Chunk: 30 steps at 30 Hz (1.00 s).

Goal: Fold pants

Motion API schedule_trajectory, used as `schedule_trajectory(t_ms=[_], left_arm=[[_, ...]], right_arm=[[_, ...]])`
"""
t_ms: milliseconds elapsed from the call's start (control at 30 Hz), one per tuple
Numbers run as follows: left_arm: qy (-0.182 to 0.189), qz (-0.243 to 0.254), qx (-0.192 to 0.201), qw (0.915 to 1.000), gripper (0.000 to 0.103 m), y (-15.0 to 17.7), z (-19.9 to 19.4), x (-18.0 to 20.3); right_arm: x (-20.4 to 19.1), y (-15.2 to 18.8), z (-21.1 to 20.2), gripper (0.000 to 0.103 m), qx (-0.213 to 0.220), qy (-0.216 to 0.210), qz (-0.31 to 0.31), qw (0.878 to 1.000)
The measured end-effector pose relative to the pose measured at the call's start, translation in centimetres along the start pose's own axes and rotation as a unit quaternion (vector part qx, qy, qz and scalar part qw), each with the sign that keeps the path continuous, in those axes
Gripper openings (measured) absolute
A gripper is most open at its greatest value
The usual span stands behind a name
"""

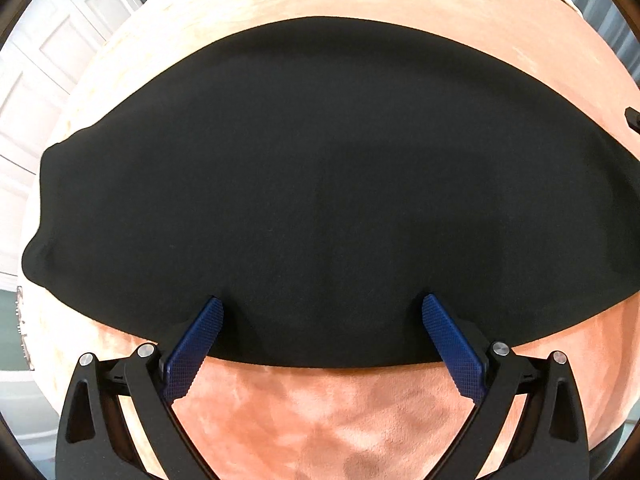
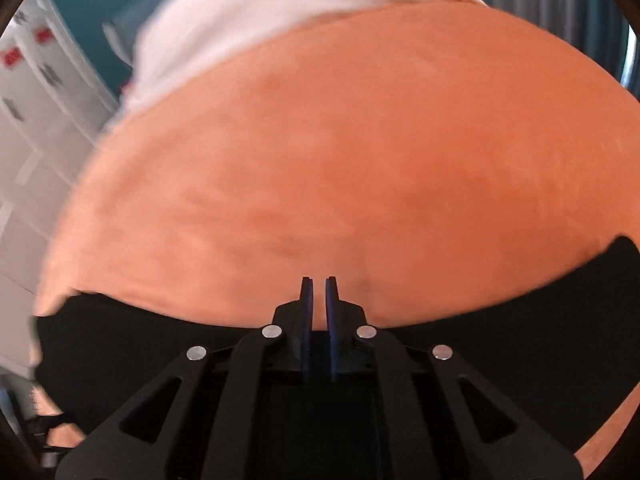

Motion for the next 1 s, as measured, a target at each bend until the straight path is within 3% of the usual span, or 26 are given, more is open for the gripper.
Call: schedule_trajectory(t_ms=[33, 67, 100, 133, 200, 233, 300, 367, 433, 467, 500, 533, 567, 633, 700, 767, 833, 867, 900, 933, 1000], left_arm=[[0.002, 0.0, 0.001, 1.0, 0.098, -0.1, 0.1, -0.1], [0.003, -0.001, 0.002, 1.0, 0.098, -0.1, 0.2, -0.2], [0.002, -0.001, 0.003, 1.0, 0.098, -0.2, 0.2, -0.4], [0.002, -0.001, 0.004, 1.0, 0.098, -0.2, 0.1, -0.5], [0.001, 0.0, 0.002, 1.0, 0.098, -0.2, 0.3, -1.0], [0.001, 0.002, 0.001, 1.0, 0.098, -0.1, 0.1, -1.0], [0.002, 0.003, 0.003, 1.0, 0.098, -0.2, 0.2, -1.2], [0.001, 0.002, 0.004, 1.0, 0.098, -0.1, 0.3, -1.0], [-0.005, 0.001, 0.003, 1.0, 0.098, 0.5, -0.1, -0.4], [-0.008, 0.001, 0.002, 1.0, 0.098, 0.5, -0.4, -0.2], [-0.011, 0.002, 0.001, 0.9999, 0.098, 0.5, -0.7, 0.1], [-0.014, 0.003, -0.001, 0.9999, 0.098, 0.5, -0.9, 0.0], [-0.014, 0.003, -0.001, 0.9999, 0.098, 0.5, -1.2, 0.0], [-0.017, 0.005, 0.003, 0.9998, 0.098, 0.5, -1.6, -0.1], [-0.021, 0.005, 0.005, 0.9997, 0.098, 0.6, -1.8, -0.1], [-0.025, 0.004, 0.006, 0.9997, 0.098, 1.2, -2.5, 0.6], [-0.03, 0.004, 0.01, 0.9995, 0.098, 1.6, -3.9, 1.9], [-0.031, 0.004, 0.014, 0.9994, 0.098, 1.6, -4.4, 2.0], [-0.033, 0.006, 0.017, 0.9993, 0.098, 2.0, -4.9, 2.2], [-0.036, 0.007, 0.022, 0.9991, 0.098, 2.0, -5.5, 2.4], [-0.04, 0.009, 0.029, 0.9987, 0.098, 2.2, -6.4, 2.8]], right_arm=[[-3.6, 1.8, 0.9, 0.006, -0.034, -0.033, -0.047, 0.998], [-4.5, 3.0, 1.6, 0.003, -0.052, -0.032, -0.073, 0.995], [-4.7, 3.5, 2.5, 0.002, -0.064, -0.025, -0.087, 0.994], [-3.7, 4.0, 4.7, 0.001, -0.084, 0.012, -0.099, 0.991], [-1.5, 2.6, 5.4, 0.0, -0.063, 0.04, -0.053, 0.996], [-1.5, 2.0, 5.1, 0.008, -0.053, 0.039, -0.042, 0.997], [-3.7, 0.6, 3.5, 0.008, -0.026, 0.003, -0.033, 0.999], [-8.2, 2.6, 3.5, 0.007, -0.061, -0.038, -0.083, 0.994], [-8.7, 4.8, 5.4, 0.004, -0.099, -0.016, -0.125, 0.987], [-7.3, 4.8, 6.3, 0.003, -0.108, 0.007, -0.125, 0.986], [-4.5, 4.8, 6.3, 0.0, -0.104, 0.025, -0.088, 0.99], [-3.4, 4.5, 5.5, 0.0, -0.094, 0.017, -0.065, 0.993], [-1.4, 3.6, 3.6, 0.005, -0.066, 0.02, -0.025, 0.997], [1.2, 2.7, -0.2, 0.007, -0.028, 0.034, -0.005, 0.999], [4.2, 4.0, -4.3, 0.007, -0.019, 0.049, -0.007, 0.999], [7.2, 7.4, -7.3, 0.007, -0.034, 0.089, -0.014, 0.995], [13.3, 9.7, -9.0, 0.002, -0.035, 0.15, 0.017, 0.988], [14.5, 10.0, -9.0, 0.0, -0.026, 0.151, 0.031, 0.988], [17.3, 10.2, -12.0, 0.001, 0.004, 0.161, 0.075, 0.984], [17.8, 10.9, -13.3, 0.006, 0.02, 0.171, 0.09, 0.981], [19.5, 11.0, -16.1, 0.008, 0.054, 0.176, 0.118, 0.976]])
Point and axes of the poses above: each gripper's, at about its wrist camera, not at the fingertips, and z roughly the way its jaws point, x to its right, y to its underside, the point moved 7 cm from there along z, roughly the way its jaws point, and after that the axes turned 11 degrees about -y, right-handed, at the moved point
